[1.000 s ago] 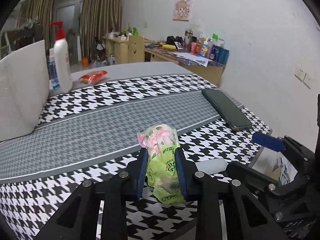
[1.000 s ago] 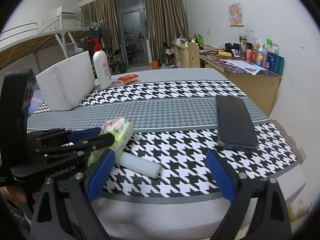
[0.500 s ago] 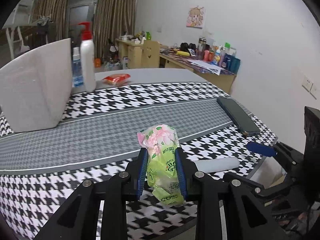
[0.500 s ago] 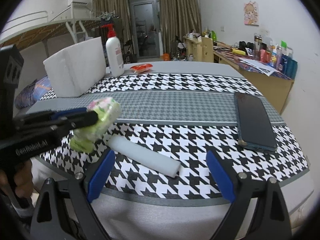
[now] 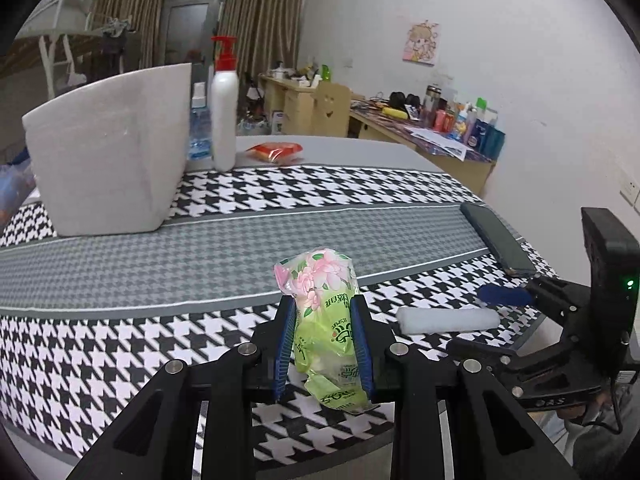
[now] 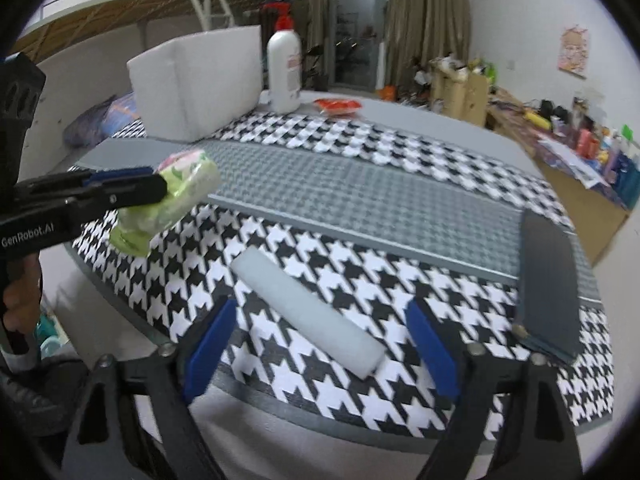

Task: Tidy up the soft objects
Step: 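Lift the green packet with the left tool while the right gripper closes on the white foam roller, then carry the green packet and white roller with both tools over the foam box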

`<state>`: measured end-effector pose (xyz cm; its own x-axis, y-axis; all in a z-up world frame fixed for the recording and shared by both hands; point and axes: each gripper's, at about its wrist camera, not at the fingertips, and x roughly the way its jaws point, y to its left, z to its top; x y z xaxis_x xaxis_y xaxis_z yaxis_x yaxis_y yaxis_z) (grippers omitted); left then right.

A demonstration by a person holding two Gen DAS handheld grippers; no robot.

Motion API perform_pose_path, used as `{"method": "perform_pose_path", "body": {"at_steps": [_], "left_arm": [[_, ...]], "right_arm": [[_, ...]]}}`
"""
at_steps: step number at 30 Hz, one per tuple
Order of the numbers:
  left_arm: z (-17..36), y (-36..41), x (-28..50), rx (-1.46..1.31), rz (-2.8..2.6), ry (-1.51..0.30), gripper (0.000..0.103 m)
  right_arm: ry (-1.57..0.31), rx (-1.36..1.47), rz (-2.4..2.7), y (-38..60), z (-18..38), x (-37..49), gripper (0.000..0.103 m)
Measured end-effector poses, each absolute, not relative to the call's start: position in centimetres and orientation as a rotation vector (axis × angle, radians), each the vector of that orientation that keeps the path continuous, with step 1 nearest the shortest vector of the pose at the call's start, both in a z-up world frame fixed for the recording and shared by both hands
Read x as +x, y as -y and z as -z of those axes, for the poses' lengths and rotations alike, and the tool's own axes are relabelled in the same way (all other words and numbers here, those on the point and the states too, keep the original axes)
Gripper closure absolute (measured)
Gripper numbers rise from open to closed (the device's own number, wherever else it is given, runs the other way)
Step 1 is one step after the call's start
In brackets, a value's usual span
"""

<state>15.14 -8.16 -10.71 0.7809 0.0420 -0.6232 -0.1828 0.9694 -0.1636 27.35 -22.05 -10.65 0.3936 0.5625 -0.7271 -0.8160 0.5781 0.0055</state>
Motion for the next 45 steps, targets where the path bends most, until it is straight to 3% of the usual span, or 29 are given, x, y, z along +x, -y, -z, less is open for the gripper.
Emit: {"method": "perform_pose_path", "body": {"at_steps": [5,24,26,45], "left_arm": [[10.8,7.7,14.5,-0.228,-0.138,-0.671,0.073],[10.3,6.1,11.9,-0.228,-0.182,-0.657,0.073],[10.3,6.1,11.8,-0.229,-0.180,-0.659,0.073],[10.1,4.3,10.2,-0.228,-0.206,-0.619,0.073]], "right_arm": [[-0.772,-0.426,-0.921,21.4,11.4,27.6,0.038],[-0.806,-0.570,-0.969,20.3,10.5,27.1,0.077],[-0.804,-0.572,-0.946,20.2,10.3,27.0,0.087],[-0.775,-0.379,-0.902,20.0,7.9,26.0,0.090]]}}
